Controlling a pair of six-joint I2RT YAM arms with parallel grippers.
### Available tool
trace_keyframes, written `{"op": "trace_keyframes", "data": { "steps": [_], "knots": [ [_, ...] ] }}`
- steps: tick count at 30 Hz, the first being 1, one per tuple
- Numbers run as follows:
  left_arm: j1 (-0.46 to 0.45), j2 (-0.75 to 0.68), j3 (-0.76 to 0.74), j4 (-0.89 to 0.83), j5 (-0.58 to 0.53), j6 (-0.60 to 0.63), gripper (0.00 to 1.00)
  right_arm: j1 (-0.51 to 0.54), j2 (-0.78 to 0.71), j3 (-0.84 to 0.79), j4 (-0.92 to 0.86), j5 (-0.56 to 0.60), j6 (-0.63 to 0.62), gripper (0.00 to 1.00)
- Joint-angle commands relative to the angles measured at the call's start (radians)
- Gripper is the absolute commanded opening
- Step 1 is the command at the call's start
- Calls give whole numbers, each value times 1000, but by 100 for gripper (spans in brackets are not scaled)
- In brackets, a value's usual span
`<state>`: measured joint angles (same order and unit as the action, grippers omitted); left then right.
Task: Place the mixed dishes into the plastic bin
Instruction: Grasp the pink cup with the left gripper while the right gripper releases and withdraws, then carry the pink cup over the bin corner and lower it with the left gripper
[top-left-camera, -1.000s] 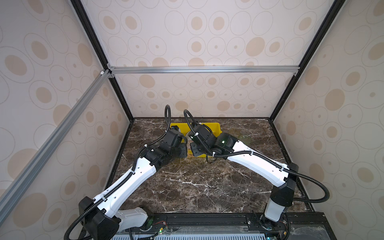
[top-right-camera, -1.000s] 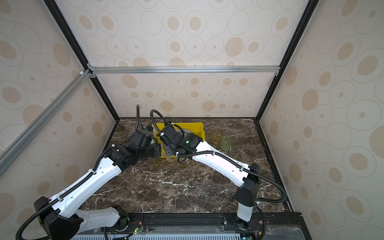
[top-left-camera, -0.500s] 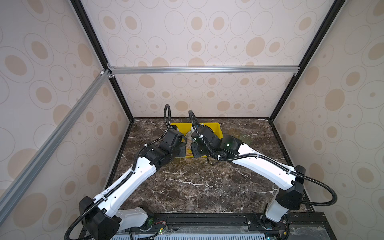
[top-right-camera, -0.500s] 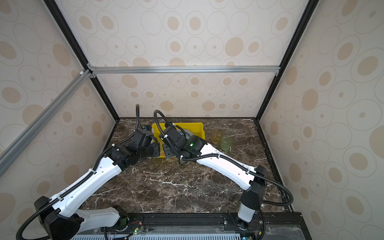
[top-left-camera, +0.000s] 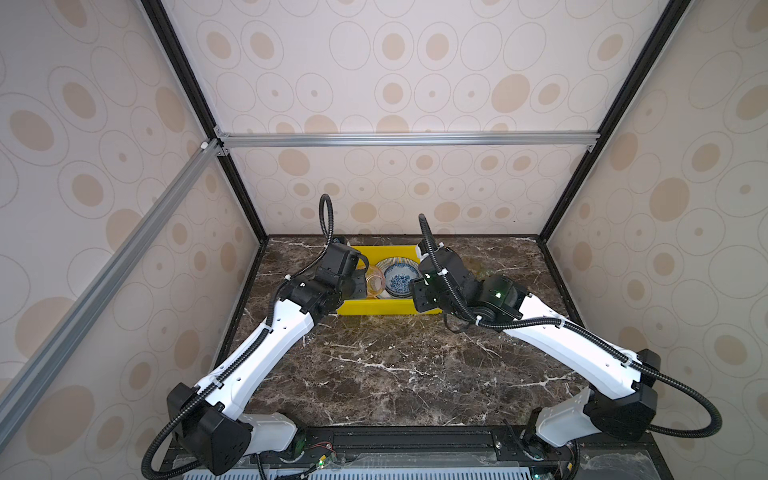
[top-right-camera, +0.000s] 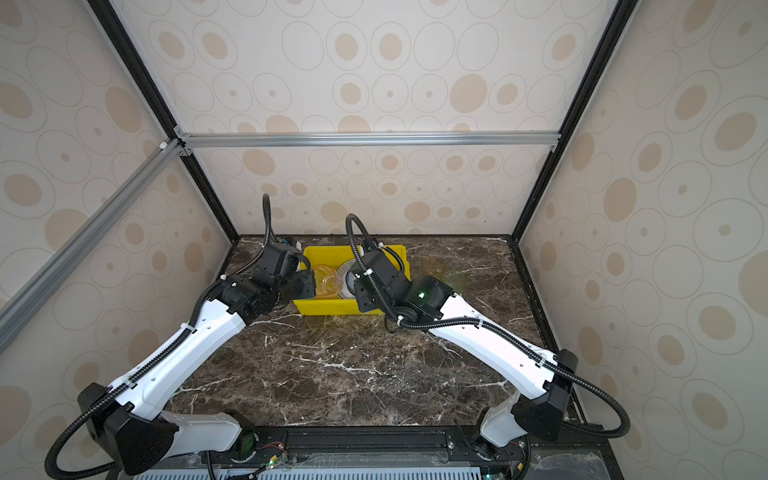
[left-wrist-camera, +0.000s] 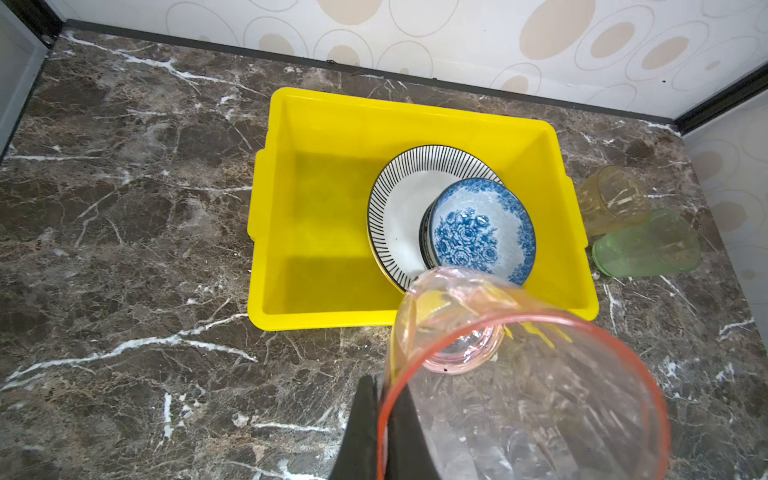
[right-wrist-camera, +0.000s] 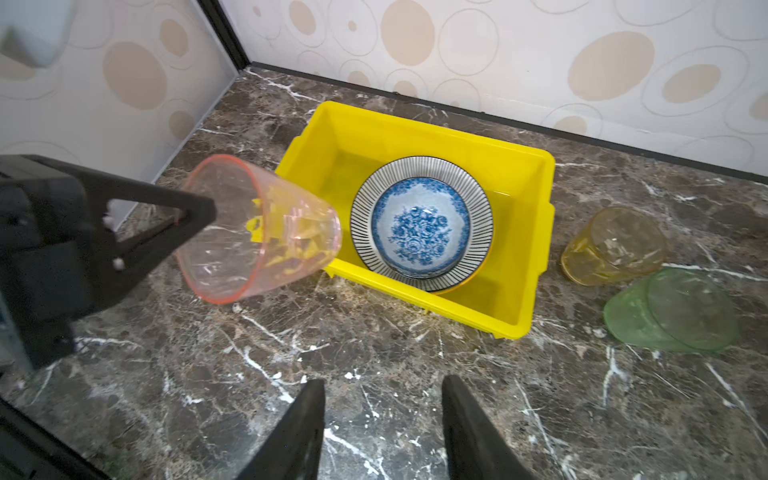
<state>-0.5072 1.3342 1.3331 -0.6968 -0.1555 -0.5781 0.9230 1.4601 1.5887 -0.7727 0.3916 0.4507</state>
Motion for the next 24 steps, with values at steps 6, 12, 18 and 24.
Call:
{"op": "trace_keyframes", "data": {
  "steps": [6,12,18,24],
  "knots": [
    [72,116,99,8,10,64,0,-157,-128,-144,1,-44,20,50],
    [145,168,103,44,62,81,0,-248,-178,-214,5,-74,21,51],
    [174,230,120,21,54,101,0,-343,-203,-276,25,-149,41,51],
    [181,277,113,14,29,104,0,-381,-211,-304,33,-171,40,51]
  ]
}}
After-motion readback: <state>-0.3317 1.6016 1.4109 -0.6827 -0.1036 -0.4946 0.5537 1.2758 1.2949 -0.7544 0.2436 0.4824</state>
